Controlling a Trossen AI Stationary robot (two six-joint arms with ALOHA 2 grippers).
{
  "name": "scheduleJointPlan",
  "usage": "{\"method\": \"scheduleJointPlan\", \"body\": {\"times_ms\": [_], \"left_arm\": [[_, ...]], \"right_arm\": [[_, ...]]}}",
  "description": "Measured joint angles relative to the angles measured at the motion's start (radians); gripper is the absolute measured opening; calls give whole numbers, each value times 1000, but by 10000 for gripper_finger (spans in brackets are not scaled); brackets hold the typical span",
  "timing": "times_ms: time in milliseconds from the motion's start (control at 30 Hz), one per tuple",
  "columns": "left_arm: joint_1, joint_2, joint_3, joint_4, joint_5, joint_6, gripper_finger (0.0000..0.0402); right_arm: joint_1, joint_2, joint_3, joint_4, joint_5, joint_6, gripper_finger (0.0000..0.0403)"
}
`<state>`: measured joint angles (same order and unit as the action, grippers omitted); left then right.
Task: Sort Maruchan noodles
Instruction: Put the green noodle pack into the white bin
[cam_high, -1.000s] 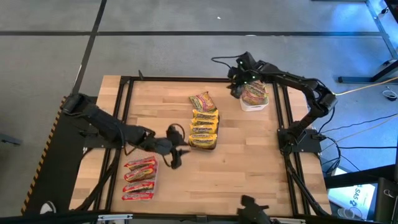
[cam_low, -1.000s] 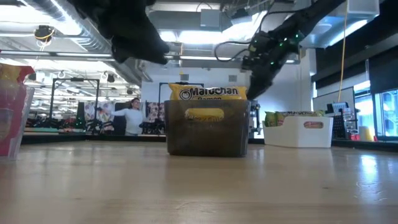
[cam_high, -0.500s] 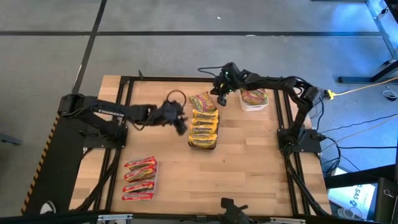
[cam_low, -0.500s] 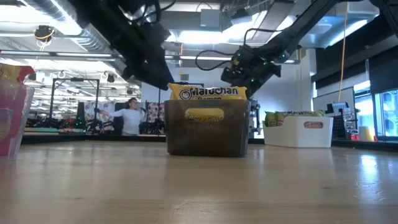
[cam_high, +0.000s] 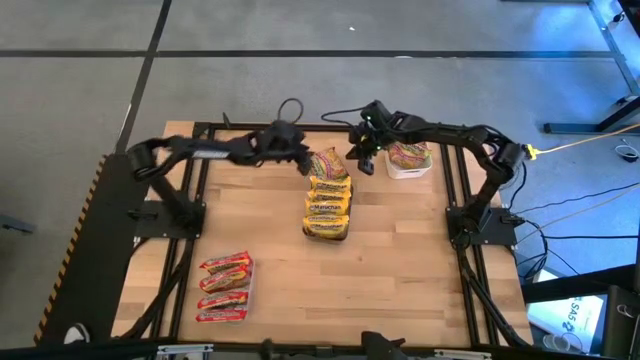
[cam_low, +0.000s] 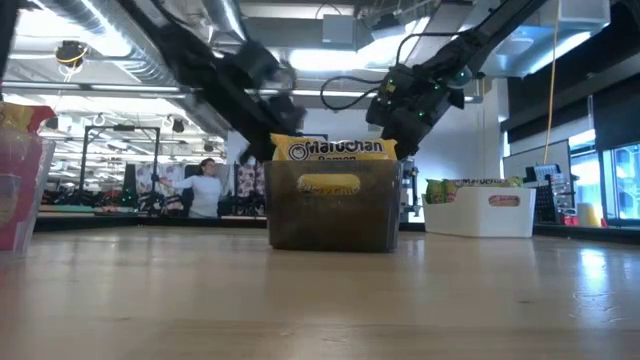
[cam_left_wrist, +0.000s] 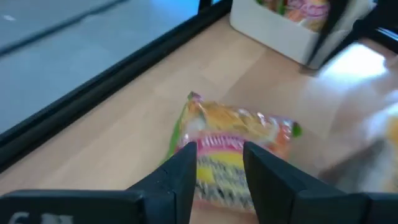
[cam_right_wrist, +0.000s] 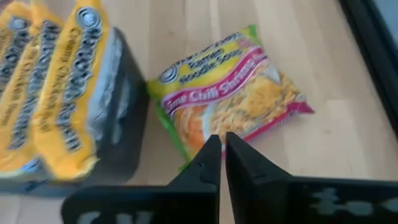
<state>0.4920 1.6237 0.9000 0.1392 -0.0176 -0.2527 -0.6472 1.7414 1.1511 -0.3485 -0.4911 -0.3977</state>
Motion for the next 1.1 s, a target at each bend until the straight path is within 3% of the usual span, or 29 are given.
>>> {"method": "scheduleJointPlan", "body": {"times_ms": [67, 267, 500, 800, 1100], "left_arm": [[37, 88, 74, -24, 60, 12, 118], [115, 313, 291, -217, 114, 28, 81], [130, 396, 370, -259, 263, 26, 68], [84, 382, 380, -505, 75, 19, 68], [-19, 272, 367, -979, -174, -111, 68]], "right_arm": [[0, -11, 0, -24, 0, 0, 2], [0, -26, 0, -78, -9, 0, 2], [0, -26, 0, -114, -25, 0, 2], [0, -26, 0, -144, -16, 0, 2], [0, -26, 0, -163, -16, 5, 2]]}}
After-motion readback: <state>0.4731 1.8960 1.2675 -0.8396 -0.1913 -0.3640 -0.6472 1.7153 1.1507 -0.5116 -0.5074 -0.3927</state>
